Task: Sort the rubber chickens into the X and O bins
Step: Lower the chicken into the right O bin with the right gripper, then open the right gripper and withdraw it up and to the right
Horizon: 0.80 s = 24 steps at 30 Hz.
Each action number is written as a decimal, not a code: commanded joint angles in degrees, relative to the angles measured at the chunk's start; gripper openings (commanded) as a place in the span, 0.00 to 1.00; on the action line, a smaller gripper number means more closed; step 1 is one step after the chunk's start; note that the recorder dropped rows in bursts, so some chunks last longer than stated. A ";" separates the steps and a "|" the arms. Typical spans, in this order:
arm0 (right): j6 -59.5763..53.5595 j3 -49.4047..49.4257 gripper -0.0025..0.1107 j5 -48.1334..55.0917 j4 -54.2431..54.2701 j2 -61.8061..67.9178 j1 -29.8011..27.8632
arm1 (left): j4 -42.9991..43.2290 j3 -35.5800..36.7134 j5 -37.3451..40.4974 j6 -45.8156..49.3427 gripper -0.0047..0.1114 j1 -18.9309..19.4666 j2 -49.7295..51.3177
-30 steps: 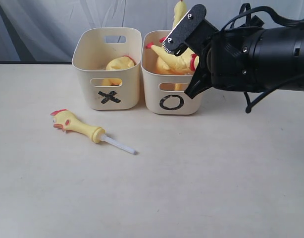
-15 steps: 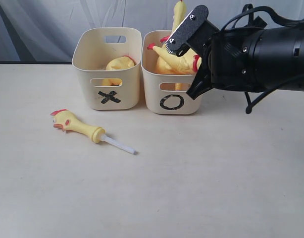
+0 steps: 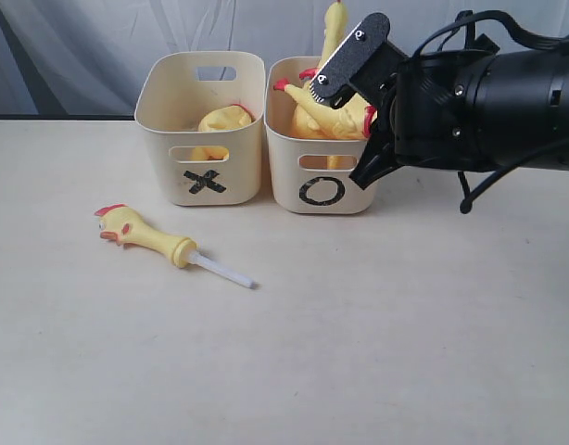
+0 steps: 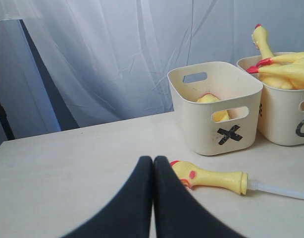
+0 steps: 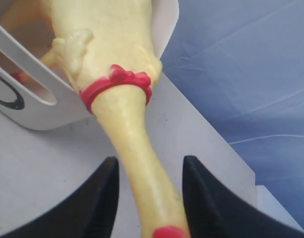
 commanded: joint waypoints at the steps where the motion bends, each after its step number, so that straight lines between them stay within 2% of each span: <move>1: -0.20 -0.01 0.43 0.27 -1.58 0.02 -0.23 | -0.11 0.03 -0.37 -0.04 0.04 0.27 -0.26; 8: -0.20 -0.01 0.49 -4.15 -1.71 0.02 -0.23 | -0.11 0.03 -0.37 -0.04 0.04 0.27 -0.26; 19: -0.20 -4.72 0.48 -6.56 2.50 -0.81 -0.23 | -0.23 0.03 -0.37 -0.04 0.04 0.27 -0.26; 21: -0.20 -5.19 0.40 -7.03 3.08 -1.99 -0.23 | -0.23 0.03 -0.37 -0.04 0.04 0.27 -0.26; 24: -0.20 -5.30 0.11 -7.71 4.05 -4.32 -0.23 | -0.23 0.03 -0.37 -0.04 0.04 0.27 -0.26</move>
